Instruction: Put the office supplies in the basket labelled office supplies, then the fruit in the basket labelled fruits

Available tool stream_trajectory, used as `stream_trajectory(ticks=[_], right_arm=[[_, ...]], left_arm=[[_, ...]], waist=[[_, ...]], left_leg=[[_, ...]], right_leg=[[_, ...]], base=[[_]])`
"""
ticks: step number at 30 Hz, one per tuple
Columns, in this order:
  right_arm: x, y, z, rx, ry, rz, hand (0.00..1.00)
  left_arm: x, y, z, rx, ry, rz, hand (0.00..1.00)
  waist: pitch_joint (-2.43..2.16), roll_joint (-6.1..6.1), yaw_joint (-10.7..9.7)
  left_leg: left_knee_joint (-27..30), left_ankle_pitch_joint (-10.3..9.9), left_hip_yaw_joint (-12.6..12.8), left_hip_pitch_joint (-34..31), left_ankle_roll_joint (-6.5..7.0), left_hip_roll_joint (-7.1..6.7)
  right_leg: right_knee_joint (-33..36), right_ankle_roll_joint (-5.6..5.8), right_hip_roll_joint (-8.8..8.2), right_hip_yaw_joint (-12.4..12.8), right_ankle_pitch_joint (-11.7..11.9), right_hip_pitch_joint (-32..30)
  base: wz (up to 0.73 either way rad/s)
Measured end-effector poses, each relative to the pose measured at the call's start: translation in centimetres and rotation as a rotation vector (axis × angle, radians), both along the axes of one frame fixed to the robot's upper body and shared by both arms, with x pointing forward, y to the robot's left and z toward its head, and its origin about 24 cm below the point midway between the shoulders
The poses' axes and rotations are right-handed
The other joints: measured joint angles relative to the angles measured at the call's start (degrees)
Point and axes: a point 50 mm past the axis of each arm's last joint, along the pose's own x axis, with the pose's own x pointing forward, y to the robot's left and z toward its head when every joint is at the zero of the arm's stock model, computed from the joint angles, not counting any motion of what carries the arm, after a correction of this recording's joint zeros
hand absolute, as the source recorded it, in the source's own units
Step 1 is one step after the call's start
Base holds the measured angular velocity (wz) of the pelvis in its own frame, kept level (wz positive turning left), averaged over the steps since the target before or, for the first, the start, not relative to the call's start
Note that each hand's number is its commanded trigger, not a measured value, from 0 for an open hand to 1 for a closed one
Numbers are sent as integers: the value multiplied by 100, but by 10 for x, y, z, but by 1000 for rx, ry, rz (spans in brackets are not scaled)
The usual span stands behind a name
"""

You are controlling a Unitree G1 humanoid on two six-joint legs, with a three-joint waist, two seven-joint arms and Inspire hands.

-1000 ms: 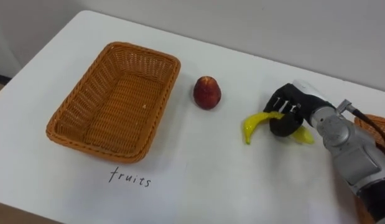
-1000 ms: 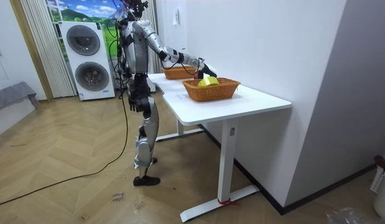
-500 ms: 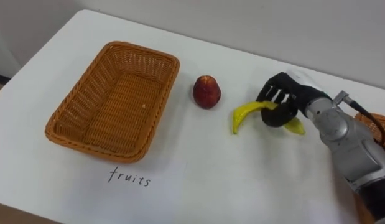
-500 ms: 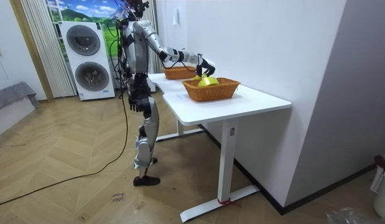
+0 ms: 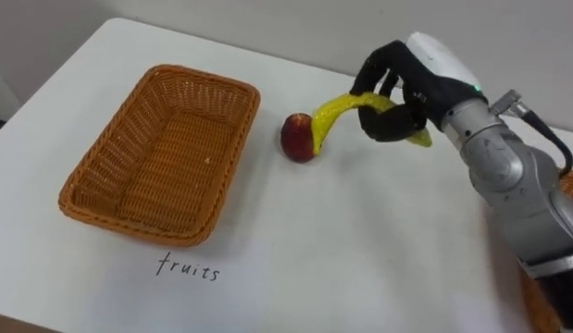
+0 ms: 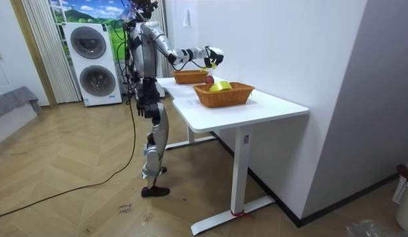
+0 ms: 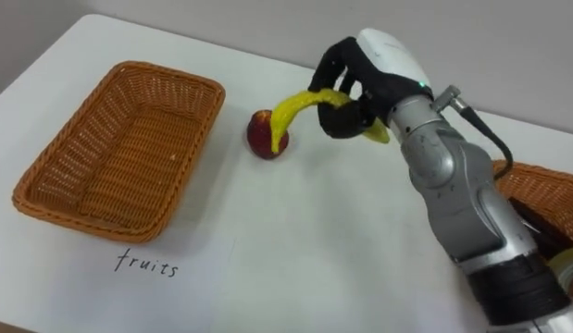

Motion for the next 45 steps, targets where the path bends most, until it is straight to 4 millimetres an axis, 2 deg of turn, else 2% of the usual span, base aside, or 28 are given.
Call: stream_trajectory(ticks=[2, 7, 11, 14, 19, 23, 26, 31, 37, 41, 45], right_arm=[[-2, 2, 7, 2, -32, 8, 100], [-3, 20, 48, -28, -183, 73, 100], [0, 26, 62, -20, -228, 87, 100], [1, 31, 60, 6, -215, 79, 100], [1, 46, 53, 74, -174, 109, 100], [0, 57, 53, 78, -169, 146, 100], [-1, 65, 53, 70, -171, 163, 100], [-4, 88, 38, 26, -103, 248, 100], [4, 101, 25, 1, -17, 273, 100], [5, 109, 23, 17, 1, 287, 100], [2, 116, 18, 0, 34, 319, 100]], left_arm=[[-1, -2, -1, -6, 4, 2, 0], [0, -7, -2, -20, 0, 4, 0], [-1, -8, -3, -23, 5, 7, 0], [-3, -9, -3, -25, 15, 11, 0], [-3, -11, -4, -25, 23, 10, 0], [-5, -10, -4, -22, 27, 13, 0], [-4, -10, -4, -23, 25, 12, 0], [-1, -9, -3, -24, 20, 9, 0], [2, -8, -3, -22, 13, 6, 0], [2, -7, -3, -18, 18, 8, 0], [4, -7, -3, -17, 19, 9, 0]], waist=[[-11, 30, 0], [-18, 26, -43], [-51, -21, -32], [-54, -34, -26], [-63, -62, 224], [-59, -87, 316], [-53, -113, 510], [22, -248, 623], [30, -332, 893], [32, -333, 953], [32, -333, 1106]], left_leg=[[-30, 4, -11, 64, 5, -2], [-34, 20, -2, 88, -5, 1], [-30, 24, -20, 97, -6, 1], [-33, 24, -78, 119, -5, -5], [-48, 27, -153, 113, -12, -4], [-46, 37, -255, 106, -18, -18], [-61, 37, -276, 110, -19, -17], [-65, 52, -441, 79, -13, -57], [-86, 67, -567, 56, 13, -104], [-82, 68, -625, 43, 14, -116], [-82, 68, -621, 41, 14, -113]], right_leg=[[2, 0, -2, -17, 0, 65], [3, 1, -2, -34, -1, 56], [2, 1, 0, -38, 0, 80], [5, 1, -6, -169, 0, 153], [5, 1, 2, -218, -1, 151], [6, 1, -2, -325, -1, 164], [2, 2, -1, -332, -1, 163], [-10, 9, -23, -496, -6, 213], [-12, 15, -56, -575, -10, 229], [-14, 16, -54, -597, -10, 252], [-22, 16, -55, -631, -10, 244]], base=[[0], [-1], [2], [12], [4], [14], [3], [19], [9], [12], [0]])
